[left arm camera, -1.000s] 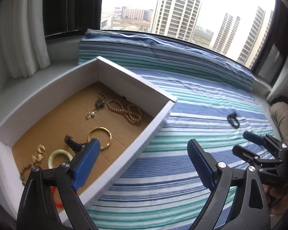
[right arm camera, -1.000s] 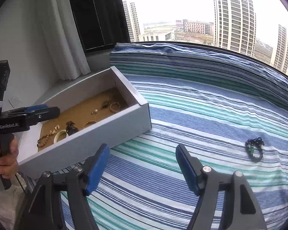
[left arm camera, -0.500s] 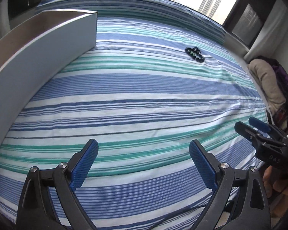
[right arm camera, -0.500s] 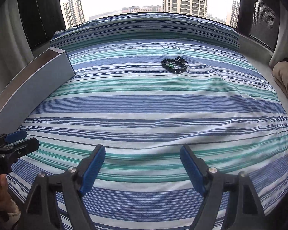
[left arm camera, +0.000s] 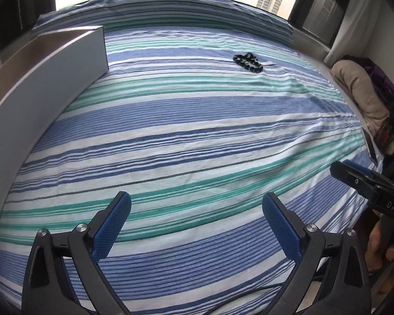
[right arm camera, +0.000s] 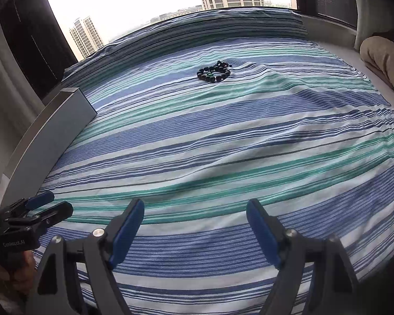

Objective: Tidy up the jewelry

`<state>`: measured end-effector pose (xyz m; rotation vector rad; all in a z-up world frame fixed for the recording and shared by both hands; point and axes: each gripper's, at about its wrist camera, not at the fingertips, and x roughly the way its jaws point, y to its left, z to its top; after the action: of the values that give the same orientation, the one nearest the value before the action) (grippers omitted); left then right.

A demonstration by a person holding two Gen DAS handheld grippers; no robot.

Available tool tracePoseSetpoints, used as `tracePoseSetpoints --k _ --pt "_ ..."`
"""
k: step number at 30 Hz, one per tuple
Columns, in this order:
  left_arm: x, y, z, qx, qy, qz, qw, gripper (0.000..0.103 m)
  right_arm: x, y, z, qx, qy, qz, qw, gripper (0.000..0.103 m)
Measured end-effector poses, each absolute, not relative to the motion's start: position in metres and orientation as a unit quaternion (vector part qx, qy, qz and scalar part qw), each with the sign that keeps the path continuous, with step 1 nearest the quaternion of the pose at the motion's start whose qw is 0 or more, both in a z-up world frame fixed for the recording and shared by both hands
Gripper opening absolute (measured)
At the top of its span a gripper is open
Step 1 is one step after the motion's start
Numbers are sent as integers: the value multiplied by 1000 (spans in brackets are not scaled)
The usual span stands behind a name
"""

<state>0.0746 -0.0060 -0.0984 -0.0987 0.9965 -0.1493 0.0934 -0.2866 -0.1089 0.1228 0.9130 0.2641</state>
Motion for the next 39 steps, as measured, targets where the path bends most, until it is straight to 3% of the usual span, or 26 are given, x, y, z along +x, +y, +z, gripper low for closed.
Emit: tracePoseSetpoints --k 11,20,36,39 --pt "81 -17 -104 -36 482 -80 872 100 88 -293 -108 11 421 82 903 82" --pt "119 -37 -103 -51 513 -99 851 100 91 -317 -131 37 446 75 891 82" --pt "327 -148 -71 11 516 -143 844 99 93 -364 -138 102 450 74 884 82" --pt "365 -159 -81 -4 531 -115 840 87 91 -371 -142 106 449 73 884 82"
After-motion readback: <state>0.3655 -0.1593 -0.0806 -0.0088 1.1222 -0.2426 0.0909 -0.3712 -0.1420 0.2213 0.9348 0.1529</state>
